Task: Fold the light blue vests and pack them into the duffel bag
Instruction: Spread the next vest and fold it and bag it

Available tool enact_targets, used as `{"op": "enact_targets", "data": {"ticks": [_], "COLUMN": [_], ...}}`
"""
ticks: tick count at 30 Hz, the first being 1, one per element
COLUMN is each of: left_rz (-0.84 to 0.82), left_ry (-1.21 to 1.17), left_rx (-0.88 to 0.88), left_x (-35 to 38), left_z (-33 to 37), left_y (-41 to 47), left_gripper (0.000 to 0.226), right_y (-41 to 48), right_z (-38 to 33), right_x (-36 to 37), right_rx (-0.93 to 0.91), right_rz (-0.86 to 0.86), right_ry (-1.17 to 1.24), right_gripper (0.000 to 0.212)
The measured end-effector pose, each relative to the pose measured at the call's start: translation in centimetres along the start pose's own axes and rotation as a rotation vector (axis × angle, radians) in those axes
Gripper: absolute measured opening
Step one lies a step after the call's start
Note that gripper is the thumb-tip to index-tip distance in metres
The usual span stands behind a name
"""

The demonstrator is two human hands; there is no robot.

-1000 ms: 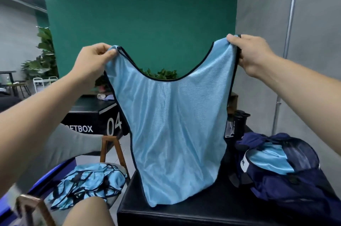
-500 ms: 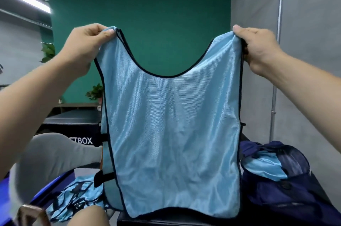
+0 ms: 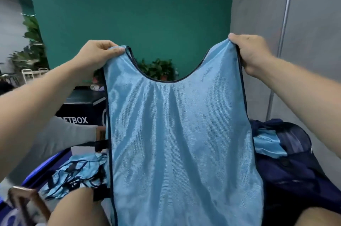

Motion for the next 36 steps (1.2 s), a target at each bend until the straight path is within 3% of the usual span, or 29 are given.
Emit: {"op": "enact_targets", "data": {"ticks": [9, 17, 20, 23, 28, 36], "left_rz": [-0.120, -0.251, -0.281, -0.294, -0.328, -0.309], "left_ry": [-0.001, 0.001, 0.018, 0.025, -0.019, -0.009], "left_rx": [-0.224, -0.281, -0.294, -0.341, -0.418, -0.493], "left_x": [8.9, 15.4, 17.7, 19.7, 23.0, 27.7], "left_z": [-13.0, -20.7, -23.4, -26.7, -33.1, -39.8], "left_y": [-0.3, 0.3, 0.9, 1.7, 2.7, 4.6], "left_gripper": [0.054, 0.045, 0.043, 0.052, 0.061, 0.048], "right_y": [6.1, 10.3, 11.6, 13.2, 16.6, 22.8], "right_z": [14.2, 22.9, 25.6, 28.5, 33.1, 39.7], "right_x": [2.1, 4.3, 4.8, 5.4, 6.4, 6.4], "right_rx": [0.239, 0.453, 0.513, 0.559, 0.627, 0.726], "right_rz": [-0.002, -0.108, -0.146, -0.149, -0.103, -0.025], "right_ry": [-0.148, -0.182, -0.197, -0.202, -0.255, -0.233], "right_gripper": [0.035, 0.039, 0.021, 0.017, 0.015, 0.021]}}
Point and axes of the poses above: each hand's wrist, its own y-axis towards the middle knuckle, its own x-axis out of the palm, z = x × y, the point moved 2 cm from there along y, towards the middle knuckle, and after that the axes turned 10 degrees about x, right-handed, at the moved point
